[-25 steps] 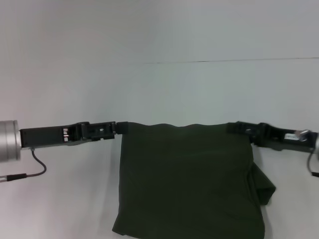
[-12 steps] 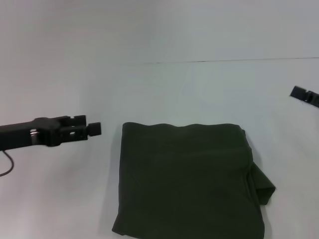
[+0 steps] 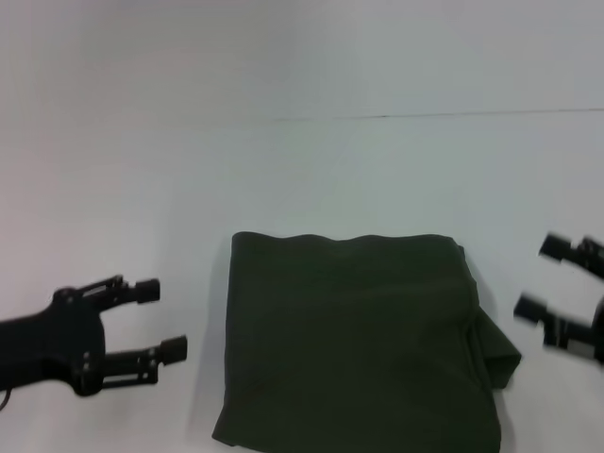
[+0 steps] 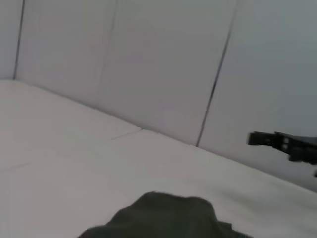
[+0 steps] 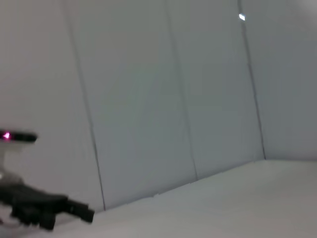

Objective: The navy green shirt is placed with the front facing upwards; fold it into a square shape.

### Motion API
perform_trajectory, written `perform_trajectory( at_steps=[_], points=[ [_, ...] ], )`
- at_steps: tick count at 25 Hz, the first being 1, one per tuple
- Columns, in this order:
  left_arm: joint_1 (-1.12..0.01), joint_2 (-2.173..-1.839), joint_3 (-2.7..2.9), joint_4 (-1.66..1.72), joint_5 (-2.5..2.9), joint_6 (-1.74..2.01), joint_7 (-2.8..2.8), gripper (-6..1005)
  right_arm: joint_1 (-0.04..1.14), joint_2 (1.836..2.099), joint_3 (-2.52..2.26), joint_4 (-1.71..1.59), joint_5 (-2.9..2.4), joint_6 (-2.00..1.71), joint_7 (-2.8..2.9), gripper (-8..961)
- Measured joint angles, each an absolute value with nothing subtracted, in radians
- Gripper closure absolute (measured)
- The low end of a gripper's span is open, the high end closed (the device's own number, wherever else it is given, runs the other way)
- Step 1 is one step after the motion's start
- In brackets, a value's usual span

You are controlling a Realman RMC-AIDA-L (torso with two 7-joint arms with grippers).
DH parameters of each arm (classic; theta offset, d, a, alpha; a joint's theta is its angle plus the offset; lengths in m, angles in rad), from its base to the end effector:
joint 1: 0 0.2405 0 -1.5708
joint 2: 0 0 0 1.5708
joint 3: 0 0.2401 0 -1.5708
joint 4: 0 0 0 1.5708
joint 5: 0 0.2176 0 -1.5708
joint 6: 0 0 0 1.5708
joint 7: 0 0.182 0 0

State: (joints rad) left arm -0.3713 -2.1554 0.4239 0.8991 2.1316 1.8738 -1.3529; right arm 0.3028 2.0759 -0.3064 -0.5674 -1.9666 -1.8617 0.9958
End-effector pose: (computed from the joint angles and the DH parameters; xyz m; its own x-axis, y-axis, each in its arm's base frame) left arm -0.2645 0.2779 0.0150 0.7559 0.3254 0.5680 0.4761 -0.8688 -0.1358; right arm 0.2904 0.2616 0.0237 0.6692 -0.1043 -0.7357 -0.4721 -0.8243 -0.3126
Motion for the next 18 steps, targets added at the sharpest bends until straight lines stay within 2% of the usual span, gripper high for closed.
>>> perform_trajectory(
  at_steps=[3, 10, 18],
  points=[
    [-0.337, -2.161, 0.434, 0.903, 2.143, 1.864, -1.333, 103, 0.261, 2.09, -0.312, -0.533, -2.017, -1.854, 0.86, 38],
    [-0.259, -2.172, 0.431, 0.839, 2.152, 1.856, -1.099, 103, 0.205, 2.091, -0.303, -0.446, -2.162, -1.749, 0.736, 38],
    [-0.263, -2.173, 0.428, 0.755, 2.189, 1.798, -1.064, 103, 0.148, 2.091, -0.288, -0.391, -2.161, -1.636, 0.627, 38]
  ],
)
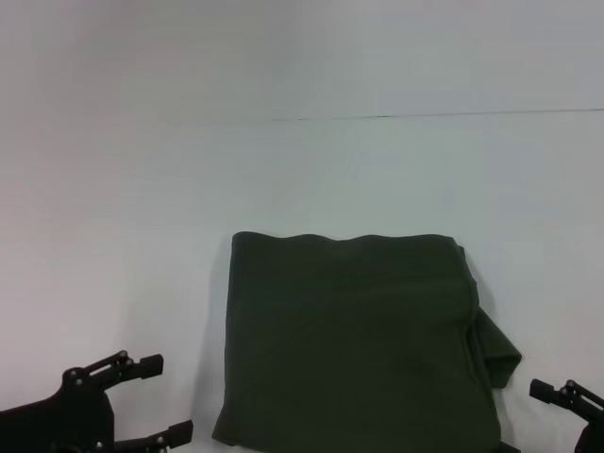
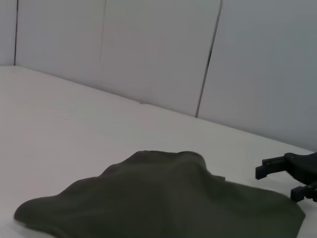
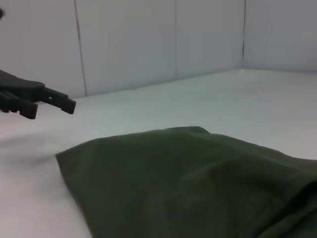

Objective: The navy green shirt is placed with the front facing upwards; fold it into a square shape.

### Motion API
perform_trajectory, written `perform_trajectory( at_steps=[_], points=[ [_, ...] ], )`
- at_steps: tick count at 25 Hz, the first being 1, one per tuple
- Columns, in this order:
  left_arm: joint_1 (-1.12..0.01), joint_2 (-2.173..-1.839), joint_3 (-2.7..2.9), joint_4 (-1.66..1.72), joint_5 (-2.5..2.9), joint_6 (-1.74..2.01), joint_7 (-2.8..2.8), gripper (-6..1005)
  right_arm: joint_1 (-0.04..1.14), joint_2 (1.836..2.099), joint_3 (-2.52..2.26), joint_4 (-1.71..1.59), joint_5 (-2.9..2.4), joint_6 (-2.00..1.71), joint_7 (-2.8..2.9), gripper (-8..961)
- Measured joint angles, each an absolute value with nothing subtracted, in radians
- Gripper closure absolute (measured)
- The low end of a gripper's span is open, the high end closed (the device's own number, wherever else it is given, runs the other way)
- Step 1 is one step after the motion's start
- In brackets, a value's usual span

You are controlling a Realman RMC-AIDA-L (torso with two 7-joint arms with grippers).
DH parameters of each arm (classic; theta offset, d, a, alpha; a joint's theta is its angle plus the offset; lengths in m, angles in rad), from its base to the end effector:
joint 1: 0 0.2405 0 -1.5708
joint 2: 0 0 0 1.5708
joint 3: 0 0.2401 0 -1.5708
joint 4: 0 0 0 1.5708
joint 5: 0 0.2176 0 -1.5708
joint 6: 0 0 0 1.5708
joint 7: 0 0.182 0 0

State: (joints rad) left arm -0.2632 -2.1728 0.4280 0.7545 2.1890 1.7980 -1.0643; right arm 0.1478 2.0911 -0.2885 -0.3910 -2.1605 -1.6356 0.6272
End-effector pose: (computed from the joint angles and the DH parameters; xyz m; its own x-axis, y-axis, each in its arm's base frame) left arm -0.3004 0.2369 -0.0231 0.7966 0.2829 0.5343 0.4430 -0.8744 -0.1976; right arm 0.3535 0.1946 -0.0423 0.8166 -0.2014 -0.5409 -0.4707 -0.7747 -0.4223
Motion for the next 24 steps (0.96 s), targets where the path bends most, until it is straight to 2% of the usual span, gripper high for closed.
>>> perform_trajectory(
  at_steps=[24],
  points=[
    [-0.266, -2.17, 0.426, 0.731, 2.197, 1.779, -1.019, 103, 0.188, 2.091, -0.286, -0.388, -2.165, -1.682, 0.634, 38]
  ],
)
